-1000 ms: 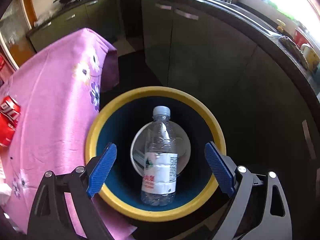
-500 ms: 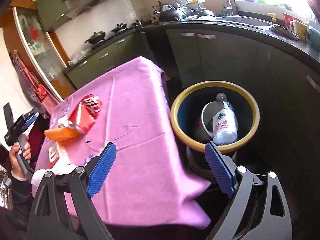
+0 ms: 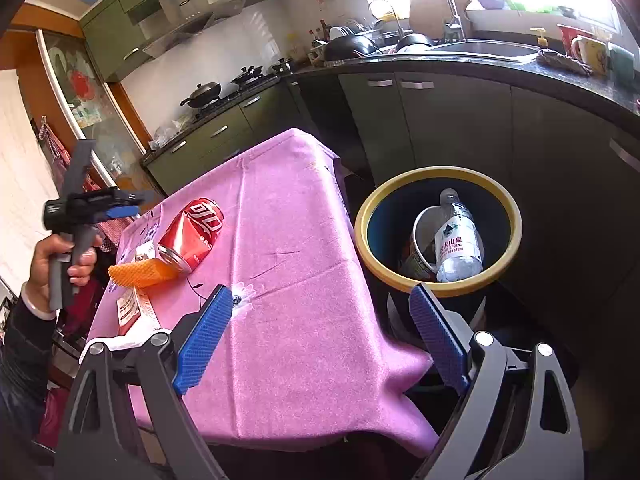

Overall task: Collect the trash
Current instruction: 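Grasp the red cola can with the left gripper and lift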

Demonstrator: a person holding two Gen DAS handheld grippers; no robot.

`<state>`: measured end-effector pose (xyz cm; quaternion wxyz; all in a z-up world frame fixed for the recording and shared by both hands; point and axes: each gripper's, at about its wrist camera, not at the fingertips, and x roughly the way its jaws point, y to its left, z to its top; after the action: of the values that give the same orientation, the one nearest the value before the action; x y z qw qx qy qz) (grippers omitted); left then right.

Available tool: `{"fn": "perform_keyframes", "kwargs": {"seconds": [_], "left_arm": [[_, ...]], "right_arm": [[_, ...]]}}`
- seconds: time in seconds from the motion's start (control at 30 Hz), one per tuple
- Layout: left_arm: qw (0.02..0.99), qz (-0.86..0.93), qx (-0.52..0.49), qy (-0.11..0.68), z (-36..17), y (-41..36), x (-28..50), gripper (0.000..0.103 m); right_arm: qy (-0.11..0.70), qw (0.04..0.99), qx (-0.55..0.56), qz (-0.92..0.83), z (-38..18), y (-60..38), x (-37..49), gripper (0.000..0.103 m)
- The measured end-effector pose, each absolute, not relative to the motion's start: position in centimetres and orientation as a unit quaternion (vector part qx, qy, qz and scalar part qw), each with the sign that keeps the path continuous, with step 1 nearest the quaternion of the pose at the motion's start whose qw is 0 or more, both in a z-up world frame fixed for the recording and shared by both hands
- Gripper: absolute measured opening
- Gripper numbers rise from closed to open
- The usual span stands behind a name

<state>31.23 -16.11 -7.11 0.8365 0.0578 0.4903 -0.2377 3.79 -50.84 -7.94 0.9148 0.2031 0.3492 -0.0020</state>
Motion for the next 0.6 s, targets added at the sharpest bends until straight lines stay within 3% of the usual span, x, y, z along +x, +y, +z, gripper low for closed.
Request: {"fn": "perform_keyframes", "kwargs": {"seconds": [0.13, 0.43, 0.6], "left_arm": [[0.809, -0.224, 0.069, 0.539, -10.5, -18.2, 33.3, 0.096], [0.790, -0.203, 0.117, 0.567, -13.0, -21.2, 34.0, 0.095], [0.778, -0.198, 0.135, 0.581, -14.1, -22.2, 34.0, 0.075]], "right_arm": [[0.349, 0.913, 0.211, 0.003, -8.5, -51.1, 3.7, 0.089], [0.357, 0.907, 0.222, 0.013, -9.4, -51.3, 4.5, 0.089], [0.359, 0.906, 0.225, 0.018, -9.6, -51.1, 4.7, 0.089]]}}
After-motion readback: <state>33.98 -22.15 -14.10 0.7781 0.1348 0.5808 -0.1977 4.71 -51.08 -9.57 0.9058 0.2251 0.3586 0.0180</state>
